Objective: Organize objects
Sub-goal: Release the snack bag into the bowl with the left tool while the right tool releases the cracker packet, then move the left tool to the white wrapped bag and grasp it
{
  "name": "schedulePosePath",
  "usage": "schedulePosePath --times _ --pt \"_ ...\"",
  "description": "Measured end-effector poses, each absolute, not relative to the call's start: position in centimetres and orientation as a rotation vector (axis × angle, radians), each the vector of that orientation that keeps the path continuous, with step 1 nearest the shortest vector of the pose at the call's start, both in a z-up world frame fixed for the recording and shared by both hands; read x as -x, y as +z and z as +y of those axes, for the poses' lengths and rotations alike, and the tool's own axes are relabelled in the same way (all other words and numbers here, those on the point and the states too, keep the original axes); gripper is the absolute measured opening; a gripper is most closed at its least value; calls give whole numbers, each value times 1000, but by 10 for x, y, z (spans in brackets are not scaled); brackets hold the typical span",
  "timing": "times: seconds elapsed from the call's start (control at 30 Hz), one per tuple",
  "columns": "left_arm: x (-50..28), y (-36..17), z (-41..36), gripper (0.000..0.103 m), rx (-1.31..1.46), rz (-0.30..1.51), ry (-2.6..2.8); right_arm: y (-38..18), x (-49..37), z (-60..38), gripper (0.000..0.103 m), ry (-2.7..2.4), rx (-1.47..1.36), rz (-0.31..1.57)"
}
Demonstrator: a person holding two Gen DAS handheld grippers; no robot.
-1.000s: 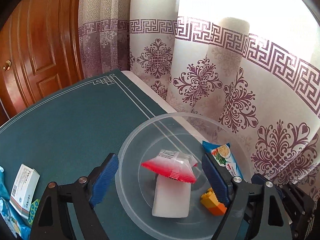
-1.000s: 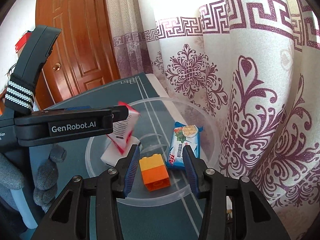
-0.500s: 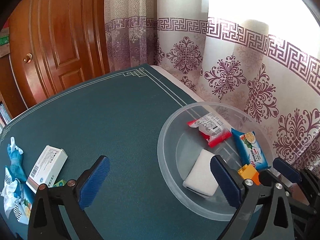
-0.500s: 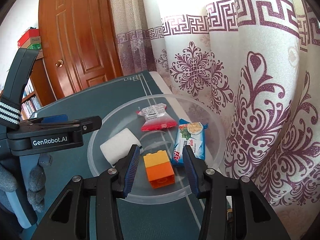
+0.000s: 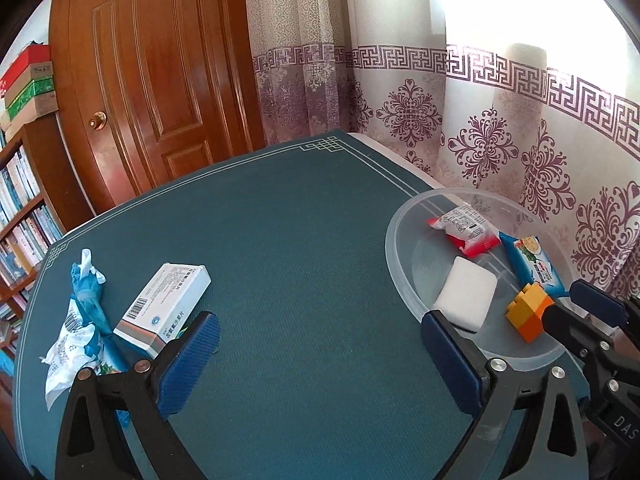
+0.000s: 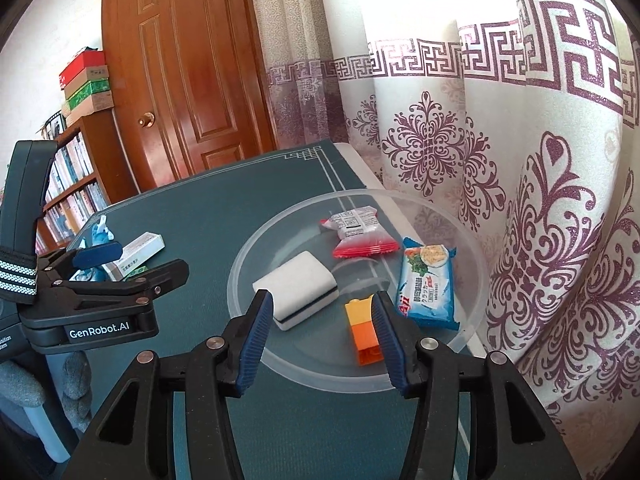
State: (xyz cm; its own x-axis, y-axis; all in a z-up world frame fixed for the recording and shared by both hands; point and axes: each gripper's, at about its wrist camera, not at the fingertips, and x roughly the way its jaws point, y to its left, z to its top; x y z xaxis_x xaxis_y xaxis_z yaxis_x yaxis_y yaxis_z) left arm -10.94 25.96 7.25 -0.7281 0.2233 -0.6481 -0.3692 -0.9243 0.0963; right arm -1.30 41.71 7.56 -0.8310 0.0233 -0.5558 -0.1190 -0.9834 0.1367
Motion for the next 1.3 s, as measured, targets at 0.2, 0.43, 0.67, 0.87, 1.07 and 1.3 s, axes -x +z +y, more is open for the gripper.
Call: schedulePosePath --times 0.2,0.43,0.67,0.87,1.07,1.3 --pt "105 76 230 102 939 302 2685 75 13 404 59 2950 911 264" --pt "107 74 186 102 974 269 2759 65 15 378 59 2982 985 223" --pt "111 76 142 102 992 232 2838 56 16 348 59 3023 1055 189" --pt "115 73 105 102 997 257 2897 50 18 325 59 3041 1110 171" --pt "128 62 72 102 1029 306 2936 43 21 309 59 3042 1158 168" --pt "144 52 52 102 1042 314 2930 38 26 290 59 3039 1204 151"
